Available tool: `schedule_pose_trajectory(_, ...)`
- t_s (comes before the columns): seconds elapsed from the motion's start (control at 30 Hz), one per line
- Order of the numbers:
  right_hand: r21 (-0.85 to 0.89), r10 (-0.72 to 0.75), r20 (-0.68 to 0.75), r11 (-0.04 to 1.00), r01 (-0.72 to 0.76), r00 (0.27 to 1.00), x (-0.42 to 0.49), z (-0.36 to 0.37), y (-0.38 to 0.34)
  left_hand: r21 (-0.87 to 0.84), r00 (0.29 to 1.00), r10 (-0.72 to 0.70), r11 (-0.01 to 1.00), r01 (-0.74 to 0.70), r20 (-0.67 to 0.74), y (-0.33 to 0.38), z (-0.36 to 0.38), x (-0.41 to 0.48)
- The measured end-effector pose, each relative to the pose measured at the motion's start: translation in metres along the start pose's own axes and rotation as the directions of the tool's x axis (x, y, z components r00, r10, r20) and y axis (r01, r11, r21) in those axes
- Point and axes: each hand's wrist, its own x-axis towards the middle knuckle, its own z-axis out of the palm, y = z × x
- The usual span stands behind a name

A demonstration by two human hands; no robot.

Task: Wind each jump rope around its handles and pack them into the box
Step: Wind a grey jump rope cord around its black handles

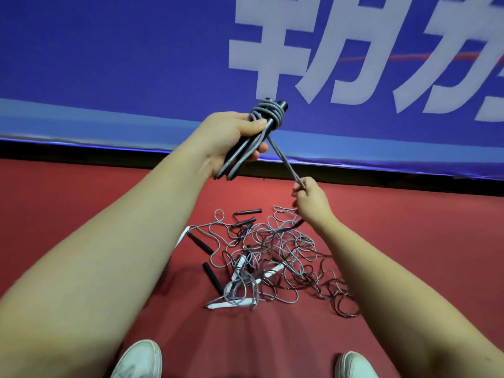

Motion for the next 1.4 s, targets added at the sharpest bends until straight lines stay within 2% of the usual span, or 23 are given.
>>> schedule_pose_trajectory(0.07,0.343,0.077,0.167,0.93,-0.131,0.983,-0.004,-0.002,0.0,-0.046,0.999,-0.016,0.999,0.014,-0.046,0.007,0.0,0.001)
schedule_pose_trajectory(0.17,0.57,-0.045,0.352,0.803,-0.176,0.935,-0.005,-0.022,-0.011,-0.061,0.992,-0.04,0.998,0.032,-0.123,0.019,-0.007,0.0)
schedule_pose_trajectory(0.23,0.704,-0.209,0.331,0.703,-0.094,0.92,0.005,-0.046,-0.025,-0.082,0.988,-0.05,0.996,0.039,-0.144,0.028,-0.011,-0.001)
schedule_pose_trajectory(0.3,0.753,-0.227,0.31,0.652,-0.092,0.923,0.015,-0.063,-0.028,-0.156,0.99,-0.072,0.986,0.053,-0.118,0.036,-0.011,-0.004)
schedule_pose_trajectory(0.37,0.539,-0.122,0.4,0.833,-0.125,0.909,0.015,-0.062,-0.006,-0.224,0.993,-0.093,0.972,0.076,-0.066,0.042,-0.006,-0.006)
schedule_pose_trajectory(0.43,0.174,0.09,0.567,0.958,-0.226,0.818,0.005,-0.047,0.04,-0.199,0.995,-0.094,0.976,0.085,-0.038,0.042,0.004,-0.009)
schedule_pose_trajectory(0.5,-0.18,0.331,0.624,0.942,-0.283,0.707,-0.011,-0.033,0.082,-0.158,0.994,-0.097,0.984,0.088,-0.051,0.035,0.011,-0.012)
schedule_pose_trajectory(0.57,-0.561,0.485,0.614,0.823,-0.087,0.623,-0.017,-0.027,0.103,-0.105,0.993,-0.094,0.991,0.086,-0.069,0.025,0.014,-0.014)
schedule_pose_trajectory(0.6,-0.653,0.532,0.6,0.758,-0.019,0.598,-0.017,-0.026,0.103,-0.084,0.993,-0.095,0.992,0.089,-0.068,0.021,0.013,-0.015)
schedule_pose_trajectory(0.63,-0.647,0.541,0.615,0.762,-0.024,0.574,-0.015,-0.027,0.093,-0.076,0.993,-0.1,0.993,0.095,-0.065,0.018,0.013,-0.015)
schedule_pose_trajectory(0.67,-0.529,0.5,0.652,0.838,-0.131,0.57,-0.014,-0.03,0.078,-0.074,0.993,-0.104,0.992,0.099,-0.06,0.015,0.012,-0.015)
schedule_pose_trajectory(0.7,-0.343,0.398,0.68,0.915,-0.214,0.616,-0.011,-0.033,0.061,-0.066,0.993,-0.105,0.993,0.102,-0.051,0.013,0.012,-0.015)
schedule_pose_trajectory(0.73,-0.112,0.261,0.668,0.961,-0.253,0.697,-0.009,-0.035,0.039,-0.045,0.994,-0.105,0.994,0.103,-0.033,0.01,0.012,-0.015)
schedule_pose_trajectory(0.77,0.114,0.129,0.613,0.962,-0.249,0.779,-0.007,-0.037,0.016,-0.016,0.995,-0.103,0.995,0.102,-0.014,0.006,0.013,-0.014)
schedule_pose_trajectory(0.83,0.438,-0.054,0.481,0.879,-0.187,0.875,-0.005,-0.039,-0.022,0.043,0.996,-0.091,0.995,0.091,0.006,-0.001,0.016,-0.014)
schedule_pose_trajectory(0.87,0.513,-0.096,0.442,0.842,-0.164,0.892,-0.005,-0.037,-0.037,0.064,0.996,-0.086,0.994,0.085,0.014,-0.004,0.017,-0.014)
schedule_pose_trajectory(0.97,0.491,-0.185,0.44,0.869,-0.062,0.879,-0.018,-0.026,-0.067,0.056,0.996,-0.077,0.996,0.074,0.046,-0.011,0.017,-0.015)
schedule_pose_trajectory(1.03,0.458,-0.227,0.375,0.888,0.033,0.899,-0.024,-0.014,-0.069,0.04,0.996,-0.077,0.996,0.075,0.053,-0.012,0.013,-0.016)
schedule_pose_trajectory(1.1,0.247,-0.274,0.211,0.944,0.22,0.938,-0.025,-0.006,-0.068,0.073,0.997,-0.071,0.995,0.068,0.042,-0.013,0.008,-0.018)
schedule_pose_trajectory(1.17,-0.067,-0.378,0.048,0.922,0.381,0.924,-0.022,-0.003,-0.065,0.11,0.998,-0.058,0.992,0.054,0.031,-0.015,0.003,-0.019)
schedule_pose_trajectory(1.23,-0.1,-0.423,-0.017,0.902,0.42,0.906,-0.025,-0.001,-0.067,0.105,0.999,-0.038,0.994,0.036,0.018,-0.016,0.001,-0.02)
schedule_pose_trajectory(1.3,-0.054,-0.418,0.008,0.907,0.418,0.908,-0.027,0.002,-0.069,0.094,1.0,0.002,0.996,-0.002,-0.001,-0.016,-0.001,-0.021)
schedule_pose_trajectory(1.4,0.042,-0.311,0.183,0.95,0.309,0.932,-0.028,0.003,-0.075,0.146,0.998,0.054,0.988,-0.047,-0.042,-0.021,-0.006,-0.021)
